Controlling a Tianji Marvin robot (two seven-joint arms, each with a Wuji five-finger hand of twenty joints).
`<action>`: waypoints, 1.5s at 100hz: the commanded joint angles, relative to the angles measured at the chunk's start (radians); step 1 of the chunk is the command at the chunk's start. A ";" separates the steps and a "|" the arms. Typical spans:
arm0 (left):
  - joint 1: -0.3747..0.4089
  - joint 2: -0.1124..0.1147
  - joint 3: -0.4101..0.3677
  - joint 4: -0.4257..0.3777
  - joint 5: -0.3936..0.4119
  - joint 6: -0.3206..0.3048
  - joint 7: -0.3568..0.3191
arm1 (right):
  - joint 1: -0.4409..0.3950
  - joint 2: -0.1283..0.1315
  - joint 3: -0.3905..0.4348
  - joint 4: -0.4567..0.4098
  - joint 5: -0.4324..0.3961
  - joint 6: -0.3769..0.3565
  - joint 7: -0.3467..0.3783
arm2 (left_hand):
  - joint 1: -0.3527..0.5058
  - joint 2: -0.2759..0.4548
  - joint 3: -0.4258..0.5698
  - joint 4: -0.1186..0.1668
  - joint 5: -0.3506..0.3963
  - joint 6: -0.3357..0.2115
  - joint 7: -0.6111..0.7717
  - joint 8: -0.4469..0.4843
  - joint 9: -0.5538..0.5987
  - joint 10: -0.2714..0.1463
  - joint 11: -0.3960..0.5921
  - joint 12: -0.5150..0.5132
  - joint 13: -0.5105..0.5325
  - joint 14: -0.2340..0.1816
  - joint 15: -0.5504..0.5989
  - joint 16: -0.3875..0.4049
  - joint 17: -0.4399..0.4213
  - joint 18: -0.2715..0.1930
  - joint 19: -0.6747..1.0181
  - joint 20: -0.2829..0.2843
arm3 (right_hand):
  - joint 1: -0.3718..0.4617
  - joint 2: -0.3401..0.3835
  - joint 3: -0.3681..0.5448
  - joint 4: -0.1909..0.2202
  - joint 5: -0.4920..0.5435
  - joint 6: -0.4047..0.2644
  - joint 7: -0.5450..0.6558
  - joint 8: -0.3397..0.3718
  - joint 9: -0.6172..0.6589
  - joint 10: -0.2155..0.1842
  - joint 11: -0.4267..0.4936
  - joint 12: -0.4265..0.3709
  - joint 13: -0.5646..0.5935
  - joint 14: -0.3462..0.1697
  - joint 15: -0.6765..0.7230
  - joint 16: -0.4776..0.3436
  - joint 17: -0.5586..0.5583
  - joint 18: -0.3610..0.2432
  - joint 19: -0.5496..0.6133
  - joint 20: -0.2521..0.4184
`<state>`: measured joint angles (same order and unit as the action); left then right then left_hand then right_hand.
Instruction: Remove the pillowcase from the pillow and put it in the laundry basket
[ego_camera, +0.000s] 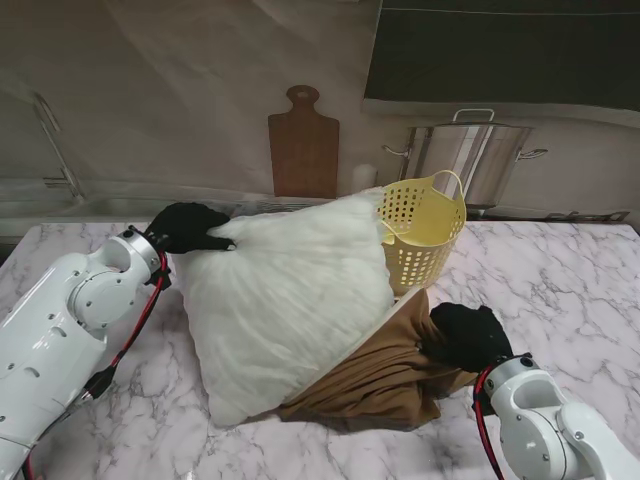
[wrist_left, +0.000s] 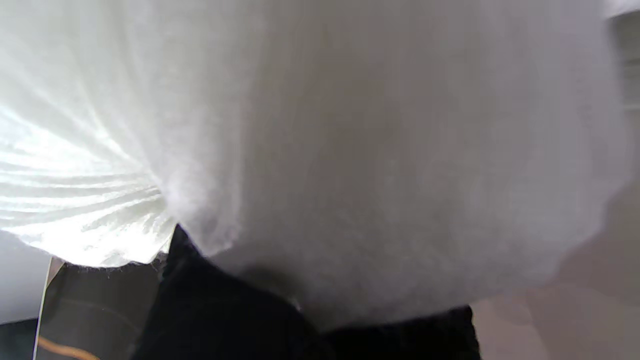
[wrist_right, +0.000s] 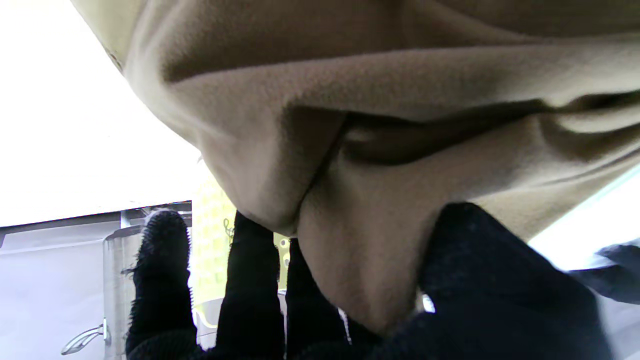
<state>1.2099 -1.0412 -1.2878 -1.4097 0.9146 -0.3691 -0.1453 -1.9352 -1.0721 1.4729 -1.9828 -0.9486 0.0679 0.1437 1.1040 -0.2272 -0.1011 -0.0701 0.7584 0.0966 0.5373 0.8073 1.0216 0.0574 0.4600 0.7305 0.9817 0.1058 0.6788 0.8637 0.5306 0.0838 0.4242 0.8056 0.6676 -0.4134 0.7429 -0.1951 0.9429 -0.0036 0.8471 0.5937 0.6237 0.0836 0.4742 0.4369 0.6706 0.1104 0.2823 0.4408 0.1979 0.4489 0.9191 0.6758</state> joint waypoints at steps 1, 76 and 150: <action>0.001 0.016 -0.008 0.018 0.012 0.019 -0.034 | -0.041 0.006 0.006 -0.021 -0.018 -0.005 0.001 | 0.144 0.052 0.099 0.069 0.006 -0.075 0.037 0.019 0.000 -0.043 0.025 0.002 0.005 -0.023 0.013 0.003 -0.018 0.001 0.742 -0.003 | 0.043 0.005 0.062 0.039 0.056 0.026 0.095 0.053 0.008 -0.024 0.016 0.005 0.007 -0.020 0.012 0.015 -0.001 -0.007 0.018 -0.004; 0.034 0.046 -0.086 0.081 0.101 0.112 -0.157 | -0.193 -0.037 0.191 -0.076 -0.130 0.107 -0.258 | 0.147 0.060 0.100 0.072 -0.006 -0.085 0.010 -0.010 -0.017 -0.040 -0.047 -0.016 -0.040 0.026 -0.071 -0.046 -0.102 0.074 0.708 -0.025 | 0.061 0.033 0.014 0.045 0.041 0.019 0.080 0.070 0.034 -0.027 0.012 0.015 0.034 -0.021 0.017 0.021 0.013 -0.018 0.037 -0.004; 0.062 0.043 -0.037 -0.018 0.204 0.126 -0.145 | 0.119 -0.025 -0.182 0.059 -0.011 0.010 -0.277 | 0.118 0.096 0.094 0.064 -0.038 -0.102 -0.015 -0.009 -0.235 0.039 -0.212 -0.181 -0.236 0.064 -0.321 -0.196 -0.273 0.157 0.534 -0.072 | 0.056 0.068 -0.024 0.021 -0.010 -0.019 0.045 0.038 0.072 -0.029 0.030 0.013 0.089 -0.019 0.035 0.025 0.042 -0.010 0.047 -0.018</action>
<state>1.2780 -0.9883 -1.3321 -1.4155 1.1229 -0.2455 -0.2821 -1.8098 -1.0895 1.3034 -1.9342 -0.9595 0.0726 -0.1554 1.1111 -0.1633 -0.0850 -0.0575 0.7403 0.0966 0.5004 0.7793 0.8290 0.0802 0.2511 0.5651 0.7585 0.1434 0.3655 0.6811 0.2810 0.2025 0.4157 0.7440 0.6886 -0.3924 0.7233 -0.1831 0.9511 0.0139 0.8890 0.6467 0.7002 0.0597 0.4904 0.4505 0.7453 0.1008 0.3073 0.4528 0.2366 0.4425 0.9521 0.6698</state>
